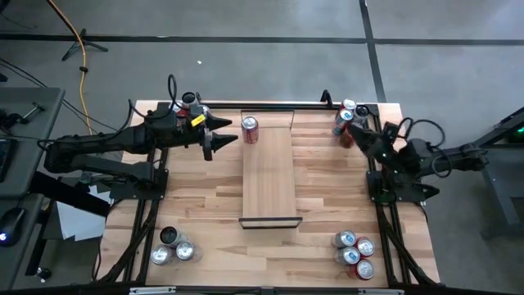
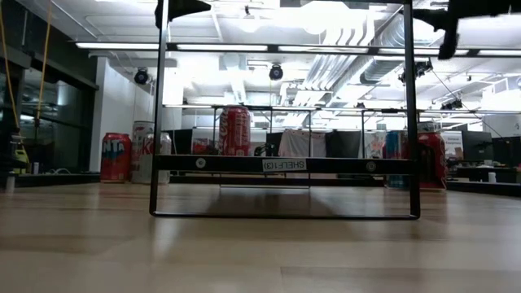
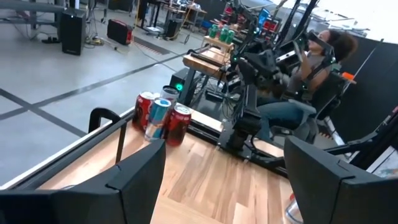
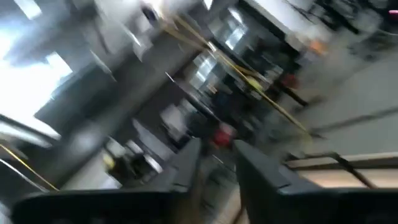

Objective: Place canned beverage on shelf
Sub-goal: Put the red soda can on the shelf aligned with the other red soda can

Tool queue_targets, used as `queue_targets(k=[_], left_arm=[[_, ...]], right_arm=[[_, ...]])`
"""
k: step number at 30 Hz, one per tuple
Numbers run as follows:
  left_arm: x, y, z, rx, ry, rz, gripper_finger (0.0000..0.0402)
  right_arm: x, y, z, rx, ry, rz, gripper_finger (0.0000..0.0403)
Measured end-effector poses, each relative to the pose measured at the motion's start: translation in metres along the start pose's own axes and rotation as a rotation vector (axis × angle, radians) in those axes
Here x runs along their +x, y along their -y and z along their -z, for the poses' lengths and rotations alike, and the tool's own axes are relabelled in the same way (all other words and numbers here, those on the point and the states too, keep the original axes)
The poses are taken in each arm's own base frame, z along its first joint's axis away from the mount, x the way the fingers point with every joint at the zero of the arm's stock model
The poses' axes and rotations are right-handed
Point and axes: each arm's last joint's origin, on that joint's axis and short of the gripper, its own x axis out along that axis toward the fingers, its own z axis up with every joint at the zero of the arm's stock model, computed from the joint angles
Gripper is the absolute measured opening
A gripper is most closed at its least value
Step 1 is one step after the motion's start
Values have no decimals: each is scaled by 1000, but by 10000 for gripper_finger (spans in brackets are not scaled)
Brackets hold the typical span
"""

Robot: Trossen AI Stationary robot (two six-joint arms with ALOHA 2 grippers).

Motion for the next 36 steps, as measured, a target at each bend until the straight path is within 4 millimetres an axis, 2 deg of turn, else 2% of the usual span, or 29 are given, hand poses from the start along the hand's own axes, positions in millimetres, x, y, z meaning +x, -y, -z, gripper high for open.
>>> queue_targets(k=[3, 7, 10, 12, 16, 22, 26, 30, 36], left_arm=[[0, 0, 0, 16, -1, 0, 270], [0, 0, 0, 16, -2, 5, 270], [-1, 1, 0, 9, -6, 22, 270], [-1, 1, 1, 10, -12, 23, 270], [-1, 0, 1, 10, -13, 22, 270], [-1, 0, 1, 10, -12, 22, 270], [-1, 1, 1, 9, -12, 22, 270], [-1, 1, 0, 9, -12, 22, 270], [-1, 1, 0, 9, -12, 22, 270]], right_arm=[[9, -11, -8, -133, -147, 158, 180], [12, -14, -25, -195, -314, 459, 291], [13, -13, -35, -212, -408, 685, 348], [14, -10, -39, -219, -435, 852, 369], [26, 2, -37, -239, -479, 1134, 380], [66, 33, -27, -303, -558, 1338, 380], [83, 64, -29, -322, -715, 1471, 380], [93, 87, -33, -288, -849, 1512, 380], [105, 102, -42, -228, -892, 1397, 380]])
